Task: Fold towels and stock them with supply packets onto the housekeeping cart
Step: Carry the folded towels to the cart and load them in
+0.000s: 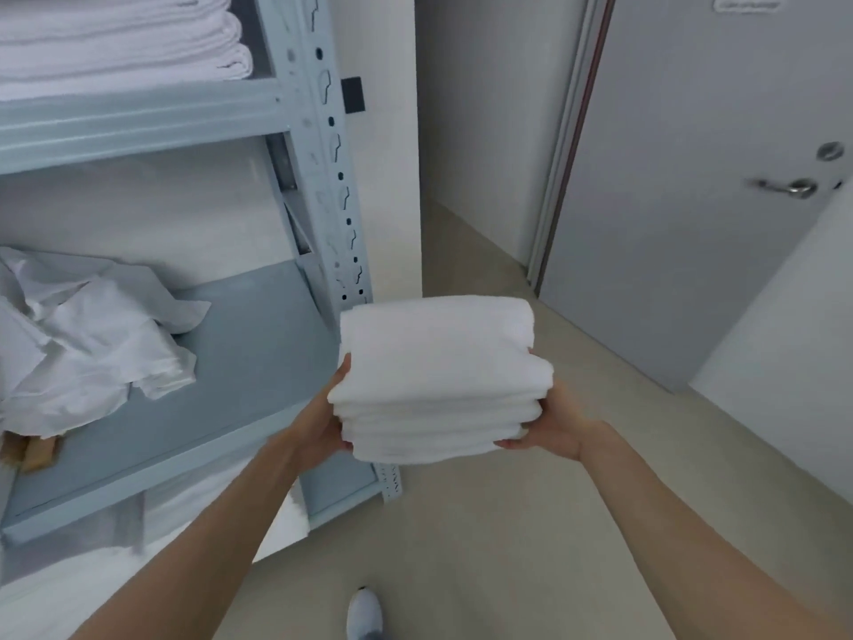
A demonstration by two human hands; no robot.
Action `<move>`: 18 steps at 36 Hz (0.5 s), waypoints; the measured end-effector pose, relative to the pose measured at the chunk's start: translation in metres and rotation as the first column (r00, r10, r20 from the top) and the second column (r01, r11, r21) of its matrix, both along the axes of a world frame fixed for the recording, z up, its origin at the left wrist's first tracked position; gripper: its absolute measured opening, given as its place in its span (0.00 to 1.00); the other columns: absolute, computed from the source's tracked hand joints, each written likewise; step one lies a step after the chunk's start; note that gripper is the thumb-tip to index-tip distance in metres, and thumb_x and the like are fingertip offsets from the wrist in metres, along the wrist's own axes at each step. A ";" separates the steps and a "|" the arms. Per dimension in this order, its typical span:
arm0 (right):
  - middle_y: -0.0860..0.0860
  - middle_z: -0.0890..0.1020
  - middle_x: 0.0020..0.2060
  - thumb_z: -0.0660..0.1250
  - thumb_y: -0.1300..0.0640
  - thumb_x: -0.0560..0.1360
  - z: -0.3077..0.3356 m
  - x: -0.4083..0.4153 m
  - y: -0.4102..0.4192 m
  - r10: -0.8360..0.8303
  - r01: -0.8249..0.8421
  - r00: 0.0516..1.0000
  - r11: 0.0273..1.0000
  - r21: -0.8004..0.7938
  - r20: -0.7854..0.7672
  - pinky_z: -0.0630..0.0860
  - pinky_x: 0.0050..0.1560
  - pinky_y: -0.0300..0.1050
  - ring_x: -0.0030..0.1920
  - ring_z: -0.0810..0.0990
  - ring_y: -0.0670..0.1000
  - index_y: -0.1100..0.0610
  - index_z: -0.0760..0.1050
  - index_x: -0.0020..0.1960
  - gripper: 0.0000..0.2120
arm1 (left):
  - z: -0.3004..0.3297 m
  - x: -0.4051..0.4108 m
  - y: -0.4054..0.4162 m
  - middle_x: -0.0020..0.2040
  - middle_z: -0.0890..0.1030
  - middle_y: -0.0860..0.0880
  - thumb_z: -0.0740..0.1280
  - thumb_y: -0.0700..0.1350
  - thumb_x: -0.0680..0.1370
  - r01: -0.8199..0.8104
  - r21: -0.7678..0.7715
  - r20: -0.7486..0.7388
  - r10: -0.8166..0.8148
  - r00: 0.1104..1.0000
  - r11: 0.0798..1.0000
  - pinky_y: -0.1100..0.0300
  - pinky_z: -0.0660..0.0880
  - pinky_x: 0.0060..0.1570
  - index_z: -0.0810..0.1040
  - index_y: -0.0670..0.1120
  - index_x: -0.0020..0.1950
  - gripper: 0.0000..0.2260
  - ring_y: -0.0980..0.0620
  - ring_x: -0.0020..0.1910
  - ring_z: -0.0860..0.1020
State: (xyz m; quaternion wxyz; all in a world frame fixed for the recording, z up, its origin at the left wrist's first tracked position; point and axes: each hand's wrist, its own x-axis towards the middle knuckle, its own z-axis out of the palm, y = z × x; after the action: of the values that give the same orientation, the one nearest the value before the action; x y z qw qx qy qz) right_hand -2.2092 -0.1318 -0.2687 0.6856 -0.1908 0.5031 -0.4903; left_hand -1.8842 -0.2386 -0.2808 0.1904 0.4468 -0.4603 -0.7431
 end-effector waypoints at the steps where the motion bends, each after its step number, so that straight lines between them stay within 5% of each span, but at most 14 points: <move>1: 0.52 0.82 0.61 0.69 0.28 0.68 0.004 -0.010 0.006 -0.014 0.013 1.000 1.000 -0.010 -0.002 0.76 0.57 0.68 0.62 0.80 0.61 0.42 0.78 0.64 0.30 | 0.006 -0.013 0.001 0.63 0.82 0.47 0.59 0.80 0.67 0.004 -0.015 0.002 -0.004 1.000 1.000 0.43 0.79 0.54 0.78 0.61 0.66 0.35 0.43 0.60 0.81; 8: 0.51 0.81 0.63 0.67 0.28 0.69 0.021 -0.077 0.025 -0.086 0.087 0.996 0.995 -0.056 0.021 0.74 0.60 0.69 0.64 0.78 0.60 0.42 0.77 0.66 0.31 | 0.028 -0.092 -0.014 0.61 0.81 0.40 0.61 0.79 0.67 0.085 -0.036 -0.019 -0.086 0.996 0.996 0.47 0.81 0.46 0.80 0.59 0.63 0.35 0.46 0.54 0.84; 12: 0.50 0.81 0.64 0.67 0.31 0.71 0.025 -0.114 0.016 -0.116 0.118 0.993 0.990 -0.081 0.025 0.75 0.58 0.69 0.63 0.79 0.60 0.43 0.77 0.66 0.27 | 0.035 -0.135 -0.036 0.62 0.83 0.46 0.60 0.80 0.66 0.123 -0.051 -0.016 -0.124 0.992 0.991 0.42 0.80 0.51 0.77 0.59 0.68 0.38 0.43 0.59 0.82; 18: 0.52 0.82 0.62 0.67 0.29 0.70 0.028 -0.169 -0.025 -0.162 0.163 0.987 0.984 -0.076 0.018 0.75 0.56 0.68 0.60 0.81 0.60 0.45 0.78 0.64 0.29 | 0.035 -0.200 -0.090 0.59 0.83 0.41 0.60 0.81 0.66 0.138 -0.087 0.005 -0.138 0.990 0.987 0.43 0.79 0.51 0.82 0.57 0.63 0.38 0.39 0.54 0.82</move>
State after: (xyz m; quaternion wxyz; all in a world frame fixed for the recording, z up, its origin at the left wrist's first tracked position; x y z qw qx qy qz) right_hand -2.3780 -0.1571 -0.2404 0.6384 -0.1726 0.4936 -0.5647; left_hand -2.0846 -0.3283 -0.2462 0.1580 0.4050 -0.5218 -0.7340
